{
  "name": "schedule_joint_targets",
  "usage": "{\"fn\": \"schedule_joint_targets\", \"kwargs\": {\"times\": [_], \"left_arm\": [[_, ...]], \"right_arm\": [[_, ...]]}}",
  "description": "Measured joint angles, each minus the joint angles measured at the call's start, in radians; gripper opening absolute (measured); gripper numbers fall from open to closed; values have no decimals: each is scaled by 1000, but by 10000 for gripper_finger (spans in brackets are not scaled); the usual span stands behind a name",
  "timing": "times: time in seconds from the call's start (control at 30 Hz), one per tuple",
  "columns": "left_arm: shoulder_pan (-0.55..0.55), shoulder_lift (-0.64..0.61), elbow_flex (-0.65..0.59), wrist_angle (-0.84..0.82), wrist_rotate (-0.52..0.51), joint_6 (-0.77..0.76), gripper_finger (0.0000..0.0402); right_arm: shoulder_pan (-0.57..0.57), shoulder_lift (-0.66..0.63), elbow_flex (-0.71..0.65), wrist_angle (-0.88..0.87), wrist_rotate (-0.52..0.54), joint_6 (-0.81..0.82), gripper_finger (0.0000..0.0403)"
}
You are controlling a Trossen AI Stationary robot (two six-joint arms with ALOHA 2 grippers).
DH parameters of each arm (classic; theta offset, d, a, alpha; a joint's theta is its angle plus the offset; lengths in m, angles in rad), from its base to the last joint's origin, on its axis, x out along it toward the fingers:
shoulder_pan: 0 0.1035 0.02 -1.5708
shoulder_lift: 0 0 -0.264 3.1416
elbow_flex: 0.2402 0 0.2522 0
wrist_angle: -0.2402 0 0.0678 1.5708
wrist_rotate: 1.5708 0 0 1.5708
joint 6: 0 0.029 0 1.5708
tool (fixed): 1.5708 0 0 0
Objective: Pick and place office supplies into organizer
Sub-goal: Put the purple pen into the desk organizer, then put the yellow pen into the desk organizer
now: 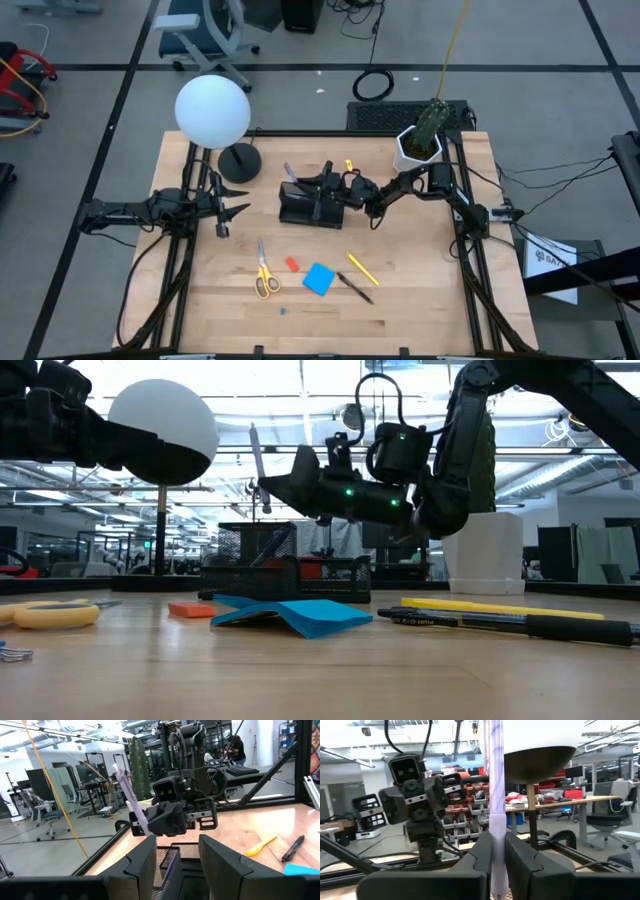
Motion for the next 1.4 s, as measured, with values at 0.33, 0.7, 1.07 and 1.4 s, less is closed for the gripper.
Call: {"fn": "schedule_joint_targets", "kwargs": {"times": [0.33, 0.7, 1.07, 1.4], "left_arm": [[0, 0, 0, 0, 0, 0, 154], [0, 0, 0, 0, 0, 0, 154], [0, 0, 0, 0, 0, 0, 154], [0, 0, 0, 0, 0, 0, 154]], "right_arm": [[0, 0, 0, -26, 0, 10, 94], [0, 0, 0, -26, 23, 21, 139], [1, 0, 0, -26, 23, 23, 168], [1, 0, 0, -26, 23, 28, 179]]}}
